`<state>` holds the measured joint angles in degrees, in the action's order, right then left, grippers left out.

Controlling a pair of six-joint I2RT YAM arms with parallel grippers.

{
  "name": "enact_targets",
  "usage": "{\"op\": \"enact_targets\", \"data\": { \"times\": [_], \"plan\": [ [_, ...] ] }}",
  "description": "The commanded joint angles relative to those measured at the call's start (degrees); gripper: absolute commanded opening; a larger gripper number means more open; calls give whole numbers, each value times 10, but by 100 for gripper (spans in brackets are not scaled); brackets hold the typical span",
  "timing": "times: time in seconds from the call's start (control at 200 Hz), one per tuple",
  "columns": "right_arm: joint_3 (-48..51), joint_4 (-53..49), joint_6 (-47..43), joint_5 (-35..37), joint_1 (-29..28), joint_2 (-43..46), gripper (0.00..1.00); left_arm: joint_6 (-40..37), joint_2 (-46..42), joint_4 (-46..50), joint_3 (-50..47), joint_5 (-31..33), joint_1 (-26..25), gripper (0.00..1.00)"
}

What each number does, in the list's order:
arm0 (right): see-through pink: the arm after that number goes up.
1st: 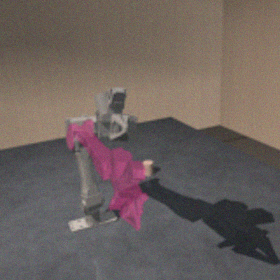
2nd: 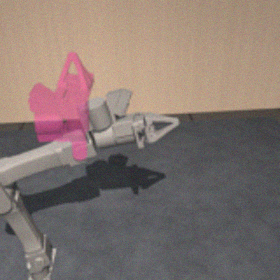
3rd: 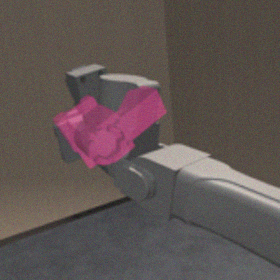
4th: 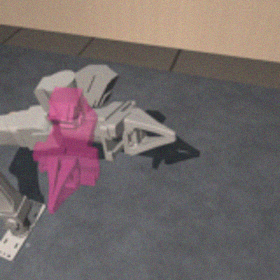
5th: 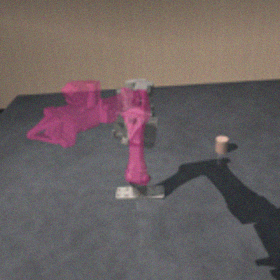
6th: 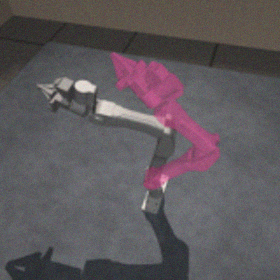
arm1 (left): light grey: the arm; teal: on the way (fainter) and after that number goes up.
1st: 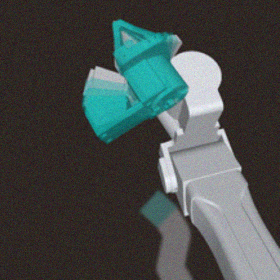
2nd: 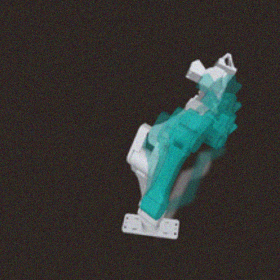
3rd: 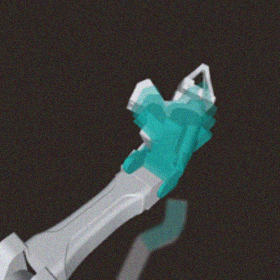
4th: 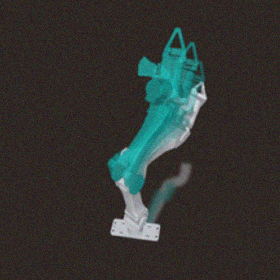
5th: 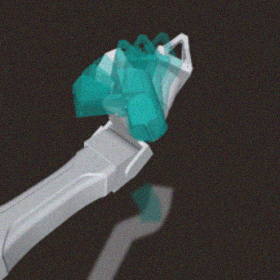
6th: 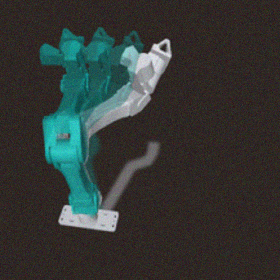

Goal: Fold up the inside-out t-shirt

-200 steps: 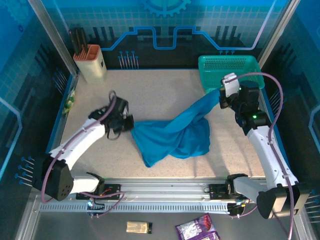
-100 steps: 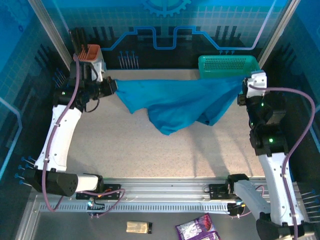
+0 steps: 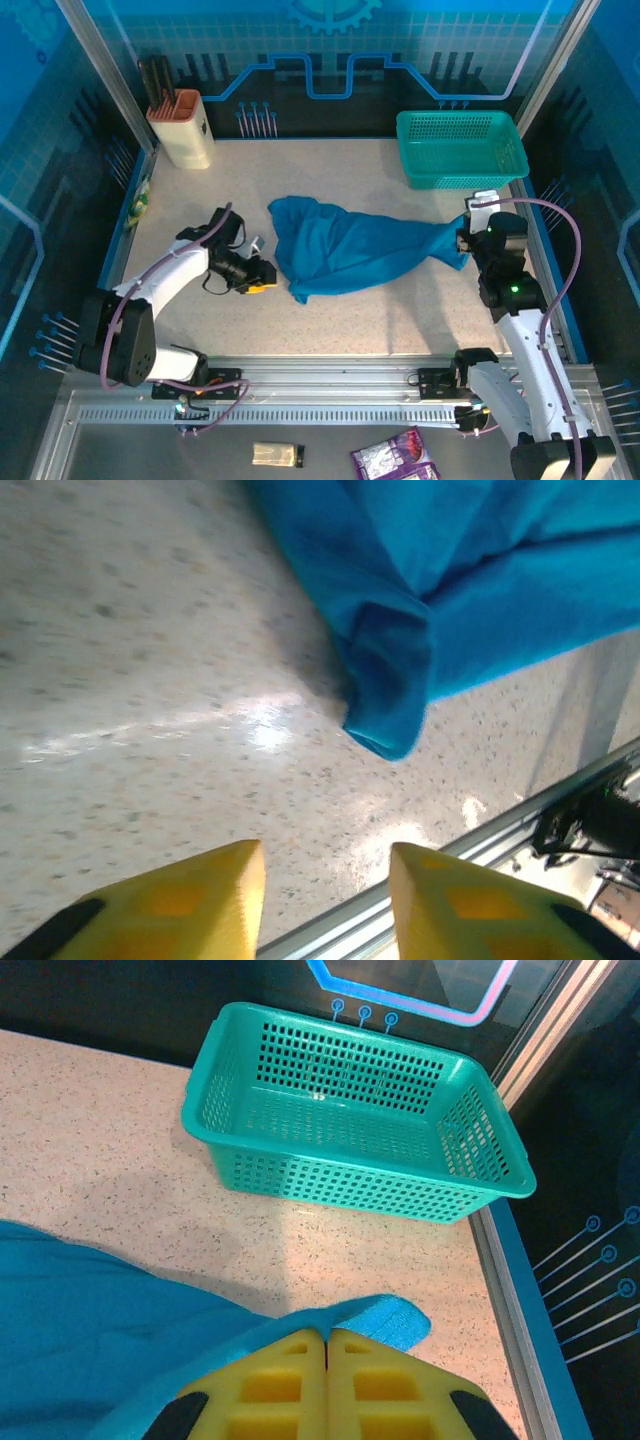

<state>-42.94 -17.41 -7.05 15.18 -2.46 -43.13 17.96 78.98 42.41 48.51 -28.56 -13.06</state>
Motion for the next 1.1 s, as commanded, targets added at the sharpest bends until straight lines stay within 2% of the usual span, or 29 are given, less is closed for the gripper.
{"op": "enact_targets", "data": {
  "times": [0.0,0.14,0.22,0.33,0.45,0.63,0.775,0.901,1.096],
  "plan": [
    [-4,21,4,12,11,4,0,15,5,-23,37,19,-11,43],
    [0,20,3,5,11,5,0,32,29,-31,70,65,-26,45],
    [2,19,5,1,11,6,0,34,60,-20,106,111,-64,46],
    [2,17,8,-2,11,8,0,34,118,22,169,207,-121,46],
    [3,15,10,-3,11,16,0,40,181,35,200,251,-157,46],
    [-1,10,9,-3,11,19,0,50,231,14,187,252,-165,45],
    [-3,7,5,-2,11,24,0,64,203,-11,148,246,-157,33],
    [-2,8,4,-1,11,24,0,81,159,-50,91,211,-126,22],
    [-4,11,4,0,11,23,0,106,76,-114,8,135,-49,8]
  ]
}}
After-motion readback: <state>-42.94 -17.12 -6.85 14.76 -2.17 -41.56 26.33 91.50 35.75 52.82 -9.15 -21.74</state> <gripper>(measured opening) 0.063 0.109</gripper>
